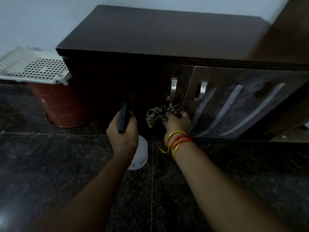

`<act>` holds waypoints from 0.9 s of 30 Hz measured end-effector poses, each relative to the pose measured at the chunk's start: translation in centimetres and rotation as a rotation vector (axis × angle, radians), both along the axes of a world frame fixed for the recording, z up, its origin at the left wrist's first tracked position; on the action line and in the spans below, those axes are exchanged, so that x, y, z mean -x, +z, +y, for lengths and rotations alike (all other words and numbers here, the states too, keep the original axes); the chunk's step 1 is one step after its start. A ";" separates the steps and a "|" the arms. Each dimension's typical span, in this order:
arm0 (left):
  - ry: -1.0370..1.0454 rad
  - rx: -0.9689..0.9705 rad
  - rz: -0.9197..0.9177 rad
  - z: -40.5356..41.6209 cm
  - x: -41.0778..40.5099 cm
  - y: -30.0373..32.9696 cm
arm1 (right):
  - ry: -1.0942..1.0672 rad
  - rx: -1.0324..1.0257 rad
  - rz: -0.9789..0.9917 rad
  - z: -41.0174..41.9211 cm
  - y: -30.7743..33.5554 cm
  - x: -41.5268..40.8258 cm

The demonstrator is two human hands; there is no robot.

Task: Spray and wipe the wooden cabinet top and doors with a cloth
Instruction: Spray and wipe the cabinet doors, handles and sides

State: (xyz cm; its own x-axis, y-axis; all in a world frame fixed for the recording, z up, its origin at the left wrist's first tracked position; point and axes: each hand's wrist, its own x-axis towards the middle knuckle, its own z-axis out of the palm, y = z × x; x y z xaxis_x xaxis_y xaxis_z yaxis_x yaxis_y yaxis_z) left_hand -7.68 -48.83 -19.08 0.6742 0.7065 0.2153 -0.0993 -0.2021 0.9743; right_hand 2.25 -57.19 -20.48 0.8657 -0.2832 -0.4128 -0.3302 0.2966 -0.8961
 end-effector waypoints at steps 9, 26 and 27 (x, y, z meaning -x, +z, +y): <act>0.016 -0.001 -0.057 -1.0 0.8 1.0 | 0.032 0.208 -0.023 -1.2 0.5 -0.5; -0.065 -0.065 -0.075 -1.3 -0.6 2.4 | 0.000 0.736 -0.518 -2.2 4.0 2.2; -0.061 -0.066 -0.081 -1.3 -0.7 2.4 | -0.030 0.755 -0.582 -2.3 4.1 2.4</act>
